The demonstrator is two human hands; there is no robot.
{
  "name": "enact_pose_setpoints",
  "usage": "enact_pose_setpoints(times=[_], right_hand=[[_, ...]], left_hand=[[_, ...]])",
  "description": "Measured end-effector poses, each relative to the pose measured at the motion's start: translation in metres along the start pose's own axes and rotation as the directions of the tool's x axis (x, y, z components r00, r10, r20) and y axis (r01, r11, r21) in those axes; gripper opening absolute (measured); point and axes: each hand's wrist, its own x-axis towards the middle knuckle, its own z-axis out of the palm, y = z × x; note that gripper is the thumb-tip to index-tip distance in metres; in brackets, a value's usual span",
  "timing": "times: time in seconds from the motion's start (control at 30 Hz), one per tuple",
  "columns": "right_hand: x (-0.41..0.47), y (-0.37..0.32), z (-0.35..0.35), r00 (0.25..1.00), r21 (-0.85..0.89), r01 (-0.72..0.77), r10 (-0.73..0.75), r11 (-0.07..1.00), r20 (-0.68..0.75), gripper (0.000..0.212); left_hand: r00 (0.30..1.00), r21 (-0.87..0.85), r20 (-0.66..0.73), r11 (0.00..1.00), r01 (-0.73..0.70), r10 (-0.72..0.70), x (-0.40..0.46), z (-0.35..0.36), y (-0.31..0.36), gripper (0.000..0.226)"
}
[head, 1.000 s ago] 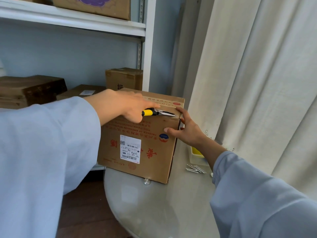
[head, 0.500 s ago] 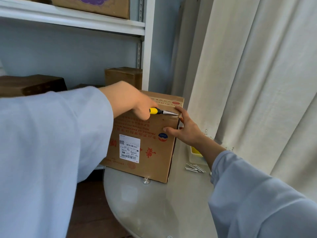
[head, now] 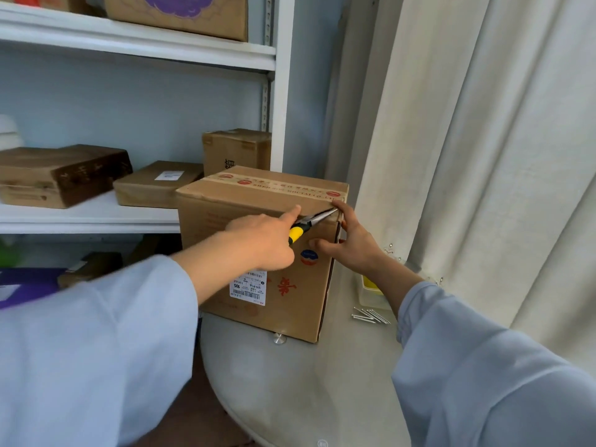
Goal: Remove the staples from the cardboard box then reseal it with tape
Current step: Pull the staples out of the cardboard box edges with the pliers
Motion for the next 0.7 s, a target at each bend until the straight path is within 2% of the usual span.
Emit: enact_pose_setpoints(times=[0.13, 0.27, 0.43, 0.57, 0.7], right_hand=[[0.000, 0.000, -0.001, 1.000, 0.006, -0.010, 0.010, 1.000, 0.021, 0.089], [0.001, 0.000, -0.001, 1.000, 0.020, -0.016, 0.015, 1.000, 0.026, 0.090], [0.002, 0.002, -0.001, 1.000, 0.019, -0.022, 0.022, 1.000, 0.023, 0.091], [0.001, 0.000, 0.000, 1.000, 0.026, -0.009, 0.008, 1.000, 0.024, 0.090], [0.001, 0.000, -0.001, 1.000, 0.022, -0.009, 0.009, 1.000, 0.017, 0.090]], left_hand=[[0.990, 0.008, 0.132, 0.998, -0.060, 0.059, 0.010, -0.027, -0.010, 0.076], [0.986, 0.141, 0.144, 0.984, -0.104, 0.084, 0.010, -0.039, -0.012, 0.074], [0.992, 0.313, -0.020, 0.944, -0.110, 0.122, 0.013, -0.033, -0.017, 0.073], [0.978, 0.294, -0.150, 0.951, -0.097, 0.146, 0.012, -0.018, -0.021, 0.067], [0.966, 0.252, -0.218, 0.964, -0.081, 0.138, 0.010, -0.008, -0.020, 0.064]])
